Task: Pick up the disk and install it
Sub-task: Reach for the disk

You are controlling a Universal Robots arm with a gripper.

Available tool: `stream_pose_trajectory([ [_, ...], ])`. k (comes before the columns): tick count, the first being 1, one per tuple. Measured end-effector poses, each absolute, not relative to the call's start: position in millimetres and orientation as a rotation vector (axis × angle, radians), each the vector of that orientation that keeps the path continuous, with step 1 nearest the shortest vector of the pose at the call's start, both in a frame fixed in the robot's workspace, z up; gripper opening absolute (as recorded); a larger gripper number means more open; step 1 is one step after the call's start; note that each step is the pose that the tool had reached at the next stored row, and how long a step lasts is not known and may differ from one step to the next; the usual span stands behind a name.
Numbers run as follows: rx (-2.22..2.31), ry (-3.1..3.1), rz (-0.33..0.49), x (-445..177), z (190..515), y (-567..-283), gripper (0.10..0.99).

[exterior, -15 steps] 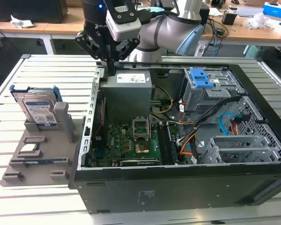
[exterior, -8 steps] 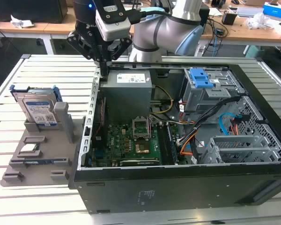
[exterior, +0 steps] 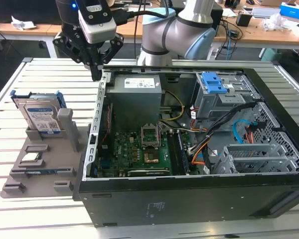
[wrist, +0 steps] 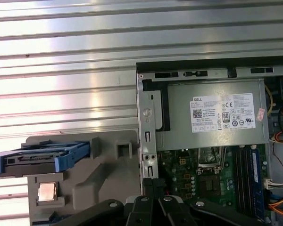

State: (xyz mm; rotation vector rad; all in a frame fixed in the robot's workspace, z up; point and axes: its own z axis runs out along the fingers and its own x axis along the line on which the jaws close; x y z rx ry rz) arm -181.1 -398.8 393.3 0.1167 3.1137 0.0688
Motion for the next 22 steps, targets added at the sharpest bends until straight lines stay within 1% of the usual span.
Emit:
stream_pose_trajectory([
  [17, 0.117, 3.114, 0.069, -210, 393, -399, 0.106],
  [22, 0.117, 3.114, 0.069, -233, 393, -399, 0.106],
])
